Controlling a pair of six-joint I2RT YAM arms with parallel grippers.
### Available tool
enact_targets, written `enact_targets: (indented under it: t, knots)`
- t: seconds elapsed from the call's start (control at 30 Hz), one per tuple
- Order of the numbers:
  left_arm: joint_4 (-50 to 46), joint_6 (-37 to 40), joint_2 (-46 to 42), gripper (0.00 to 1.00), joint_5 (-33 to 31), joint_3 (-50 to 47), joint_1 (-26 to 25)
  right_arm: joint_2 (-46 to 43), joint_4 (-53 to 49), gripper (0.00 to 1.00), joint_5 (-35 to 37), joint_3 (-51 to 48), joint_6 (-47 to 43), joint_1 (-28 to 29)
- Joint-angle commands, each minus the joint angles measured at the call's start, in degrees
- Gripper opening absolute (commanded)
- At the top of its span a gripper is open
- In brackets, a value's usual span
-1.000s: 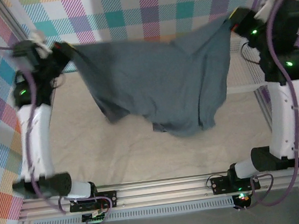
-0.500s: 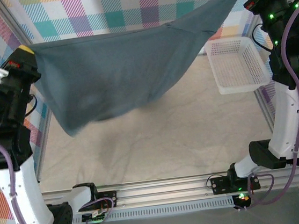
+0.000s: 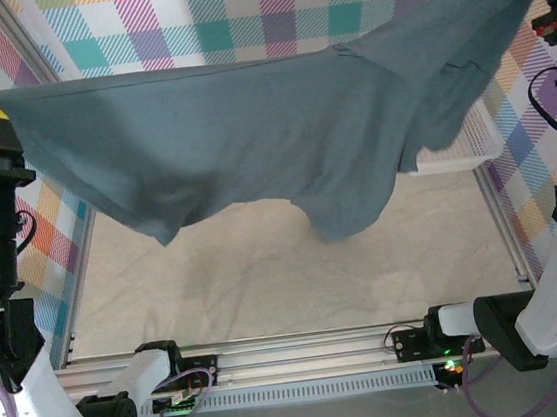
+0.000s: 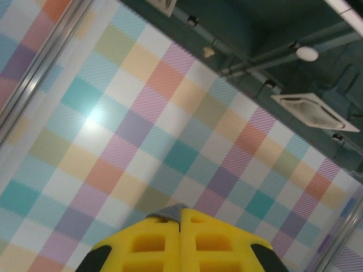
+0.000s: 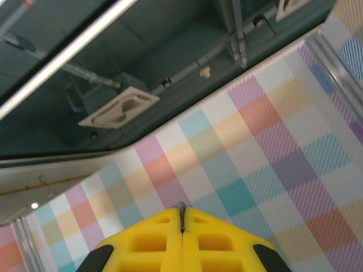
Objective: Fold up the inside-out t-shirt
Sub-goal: Flatten out the T-shirt at the center of the table.
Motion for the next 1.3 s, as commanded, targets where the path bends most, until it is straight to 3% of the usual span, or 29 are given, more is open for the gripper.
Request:
enact_targets:
  t: [0.0,0.13,0.37,0.5,0.53,0.57,0.63,0.7,0.8,0.9,1.0,1.1,1.2,1.27]
  knots:
    - [2.7,2.1,4.6,0.0,-0.9,-0.8,0.2,4.5,4.5,0.0,1.2,0.2,0.4,-0.3]
    - [4.0,2.7,11.8,0.0,0.4,-1.0,0.2,14.7,2.4,0.0,-1.0,5.4,2.6,-0.3]
    - [8.8,2.0,27.2,0.0,2.5,-5.8,0.8,34.7,2.8,0.0,-11.6,7.9,6.6,-0.3]
    - [13.6,0.3,40.3,0.01,6.6,-6.6,3.0,47.1,2.9,0.0,-16.0,11.4,7.7,-0.1]
    - [14.4,1.1,44.8,0.06,8.2,-4.9,3.5,50.3,3.9,0.0,-17.1,12.7,7.6,-0.2]
    - [14.5,1.9,48.8,0.15,9.5,-2.4,3.8,53.1,4.2,0.07,-17.5,14.5,7.6,-0.2]
    - [13.5,2.2,57.8,0.39,13.1,5.7,4.8,58.9,3.9,0.33,-17.9,19.7,7.5,-0.4]
    - [10.4,0.7,64.2,0.49,16.2,14.1,6.0,61.0,2.3,0.48,-18.7,22.2,7.3,-0.8]
    - [4.3,0.7,66.6,0.55,18.0,22.1,6.4,57.7,-2.5,0.51,-20.0,18.6,4.8,-1.1]
    - [-1.3,-0.6,62.0,0.56,18.7,18.0,6.0,52.3,-11.7,0.55,-23.8,13.0,2.7,-1.0]
    - [-1.7,-2.8,51.1,0.55,19.0,1.1,3.2,45.5,-22.0,0.57,-28.7,3.0,1.8,-0.9]
    - [1.0,-4.4,40.3,0.52,18.2,-18.5,-2.4,36.3,-26.9,0.58,-30.7,-14.9,-2.8,0.3]
    - [1.3,-5.7,33.7,0.43,16.1,-33.0,-9.1,24.2,-21.9,0.57,-29.0,-40.3,-4.7,1.1]
    - [2.5,-7.2,31.7,0.37,15.0,-40.8,-14.0,16.3,-14.9,0.5,-27.5,-57.3,-3.0,1.2]
